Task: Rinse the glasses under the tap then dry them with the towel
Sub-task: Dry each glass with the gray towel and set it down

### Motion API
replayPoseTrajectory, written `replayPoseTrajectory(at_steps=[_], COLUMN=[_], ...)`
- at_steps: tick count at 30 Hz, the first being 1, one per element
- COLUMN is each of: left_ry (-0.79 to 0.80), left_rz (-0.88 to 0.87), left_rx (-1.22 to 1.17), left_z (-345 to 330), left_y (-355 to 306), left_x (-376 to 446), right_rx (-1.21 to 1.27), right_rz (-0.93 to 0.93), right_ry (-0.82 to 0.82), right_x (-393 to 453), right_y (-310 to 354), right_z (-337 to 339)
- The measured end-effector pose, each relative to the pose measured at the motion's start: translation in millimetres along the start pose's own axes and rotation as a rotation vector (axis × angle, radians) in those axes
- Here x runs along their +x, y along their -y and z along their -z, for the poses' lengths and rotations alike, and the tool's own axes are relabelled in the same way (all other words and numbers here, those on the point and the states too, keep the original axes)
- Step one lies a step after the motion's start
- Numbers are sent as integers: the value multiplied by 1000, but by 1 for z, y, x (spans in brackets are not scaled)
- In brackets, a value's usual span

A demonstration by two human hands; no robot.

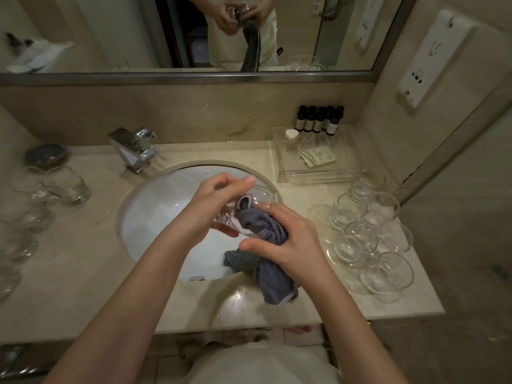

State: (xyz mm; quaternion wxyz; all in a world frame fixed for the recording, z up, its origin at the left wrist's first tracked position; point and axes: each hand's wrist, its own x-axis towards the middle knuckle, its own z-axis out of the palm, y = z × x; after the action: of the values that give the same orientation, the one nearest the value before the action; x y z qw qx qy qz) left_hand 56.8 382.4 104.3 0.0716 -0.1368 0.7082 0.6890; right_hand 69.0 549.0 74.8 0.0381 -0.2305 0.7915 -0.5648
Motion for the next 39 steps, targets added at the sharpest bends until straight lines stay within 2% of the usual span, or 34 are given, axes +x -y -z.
replayPoseTrajectory(at_steps=[5,12,26,29,35,37,39], left_ry=[55,76,39,23,98,112,89], left_rz=[-23,-50,-79,-140,-409,-397,-230], left_rx=[234,322,206,184,227,265,285], left_z=[1,-2,0,1,10,11,13], left_y=[-9,0,14,19,32,29,21], left_x=[8,17,23,25,27,29,30], right_rx=[-27,5,-56,81,660,715,688], right_rz=[-66,-166,-227,-295,-492,-519,-507], right_ry=[93,149,196,264,333,306,227], right_x=[1,-1,4,9,12,12,11], right_y=[-6,-13,-13,-11,-14,-17,-19], right_z=[-11,-15,-11,-8,-5,-9,-15])
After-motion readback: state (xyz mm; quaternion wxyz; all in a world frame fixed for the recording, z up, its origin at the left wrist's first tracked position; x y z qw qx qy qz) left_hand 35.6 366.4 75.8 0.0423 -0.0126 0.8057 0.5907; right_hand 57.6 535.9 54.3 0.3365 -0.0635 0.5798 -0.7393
